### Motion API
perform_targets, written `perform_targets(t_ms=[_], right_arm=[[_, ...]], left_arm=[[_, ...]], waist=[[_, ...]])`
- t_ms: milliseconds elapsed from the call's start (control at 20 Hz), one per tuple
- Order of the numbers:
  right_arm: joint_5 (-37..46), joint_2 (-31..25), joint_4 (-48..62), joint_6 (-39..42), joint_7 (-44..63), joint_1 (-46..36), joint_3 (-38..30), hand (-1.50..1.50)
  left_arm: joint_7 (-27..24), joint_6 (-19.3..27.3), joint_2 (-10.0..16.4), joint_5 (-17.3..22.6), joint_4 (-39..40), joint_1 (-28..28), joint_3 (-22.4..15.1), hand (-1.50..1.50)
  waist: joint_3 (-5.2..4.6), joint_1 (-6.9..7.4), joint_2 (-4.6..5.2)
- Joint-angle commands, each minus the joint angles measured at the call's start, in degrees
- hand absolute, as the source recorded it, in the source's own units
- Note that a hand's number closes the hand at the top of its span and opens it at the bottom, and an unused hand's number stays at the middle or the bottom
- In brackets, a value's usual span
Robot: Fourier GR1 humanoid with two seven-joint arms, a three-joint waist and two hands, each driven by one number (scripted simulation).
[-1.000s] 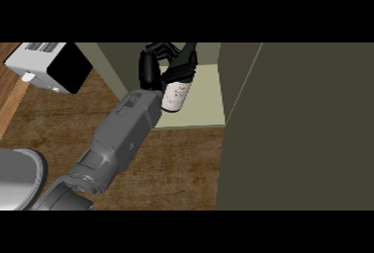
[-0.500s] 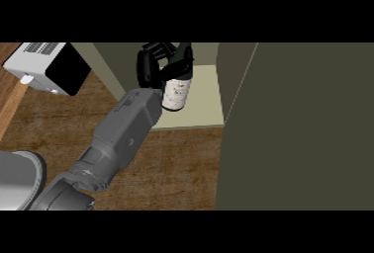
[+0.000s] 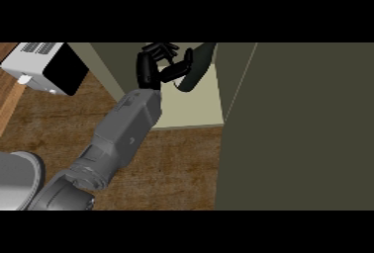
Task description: Pick up the wine, place it into the cabinet and close the cabinet
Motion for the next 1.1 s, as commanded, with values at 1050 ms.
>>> perform_targets(t_ms=[1050], right_arm=[[-0.72,0.90,-1.31,-0.97,0.23,-1.03,2.13,-1.50]], left_arm=[[-6.14,6.88,-0.03,-2.83,4.24,3.47,1.05,-1.50]], waist=[[-0.30,-1.10,0.97]])
